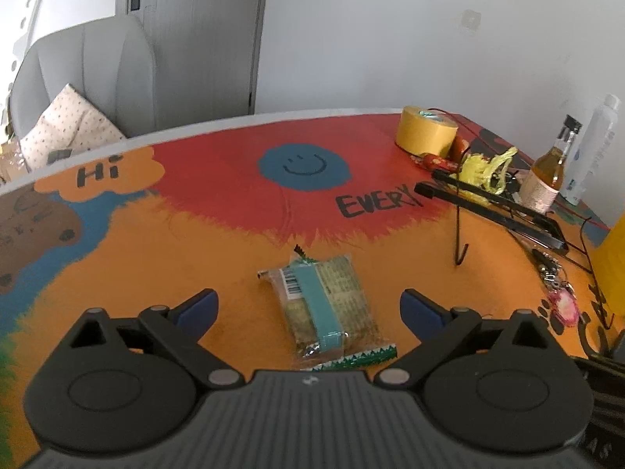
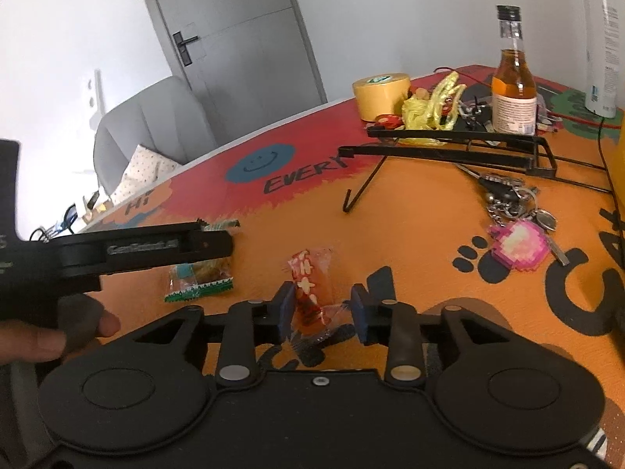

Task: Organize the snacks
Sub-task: 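Grasp the green-wrapped bar with left tool while right tool grasps orange candy packet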

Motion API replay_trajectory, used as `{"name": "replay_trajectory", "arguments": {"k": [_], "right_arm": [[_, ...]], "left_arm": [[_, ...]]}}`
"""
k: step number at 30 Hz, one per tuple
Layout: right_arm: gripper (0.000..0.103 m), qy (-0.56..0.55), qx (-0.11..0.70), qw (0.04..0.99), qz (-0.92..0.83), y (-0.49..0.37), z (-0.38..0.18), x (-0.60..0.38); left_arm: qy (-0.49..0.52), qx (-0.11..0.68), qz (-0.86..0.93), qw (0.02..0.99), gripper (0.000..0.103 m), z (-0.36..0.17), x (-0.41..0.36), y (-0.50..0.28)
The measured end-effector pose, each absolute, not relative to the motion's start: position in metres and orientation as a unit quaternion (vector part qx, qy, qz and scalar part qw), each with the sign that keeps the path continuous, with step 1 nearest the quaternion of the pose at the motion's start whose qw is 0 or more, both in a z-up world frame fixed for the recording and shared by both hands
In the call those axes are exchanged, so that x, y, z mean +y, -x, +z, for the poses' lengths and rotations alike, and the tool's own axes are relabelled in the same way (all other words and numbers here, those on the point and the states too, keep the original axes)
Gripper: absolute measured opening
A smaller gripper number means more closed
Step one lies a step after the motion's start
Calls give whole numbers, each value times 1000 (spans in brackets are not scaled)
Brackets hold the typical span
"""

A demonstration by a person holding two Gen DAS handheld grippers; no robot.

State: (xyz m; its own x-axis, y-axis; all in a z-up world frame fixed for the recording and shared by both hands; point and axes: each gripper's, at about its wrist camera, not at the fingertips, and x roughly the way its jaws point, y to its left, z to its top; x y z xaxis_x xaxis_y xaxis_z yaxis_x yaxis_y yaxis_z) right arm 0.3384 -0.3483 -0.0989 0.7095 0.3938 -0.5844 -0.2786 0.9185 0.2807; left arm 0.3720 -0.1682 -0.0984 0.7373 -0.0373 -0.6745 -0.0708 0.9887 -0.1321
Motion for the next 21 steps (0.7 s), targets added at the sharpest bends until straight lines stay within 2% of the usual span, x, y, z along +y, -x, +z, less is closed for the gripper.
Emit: {"name": "replay_trajectory", "arguments": {"k": [4,9,11,12,13,16,21], "right_arm": [[44,-74,330,922,186,-340,-99,-343],[51,-49,325,926,184,-338,-100,-334],[51,-35,323,928,183,-336,-101,-330],[44,-29,323,928,182,-335,-101,-328],[32,-25,325,928,181,-334,-100,-327],[24,-36,334,923,189,-332,-98,-328],[21,-46,332,922,192,-318,-98,-323]], "left_arm": [[72,360,16,930,83,-103,-168,-371],[60,358,24,932,47,-102,-163,-367],[64,358,22,931,46,-101,-159,-364],[64,360,23,931,46,-100,-157,-362],[64,361,24,930,46,-100,-156,-360],[71,367,20,927,46,-98,-151,-348],[79,367,20,927,46,-91,-142,-325]]}}
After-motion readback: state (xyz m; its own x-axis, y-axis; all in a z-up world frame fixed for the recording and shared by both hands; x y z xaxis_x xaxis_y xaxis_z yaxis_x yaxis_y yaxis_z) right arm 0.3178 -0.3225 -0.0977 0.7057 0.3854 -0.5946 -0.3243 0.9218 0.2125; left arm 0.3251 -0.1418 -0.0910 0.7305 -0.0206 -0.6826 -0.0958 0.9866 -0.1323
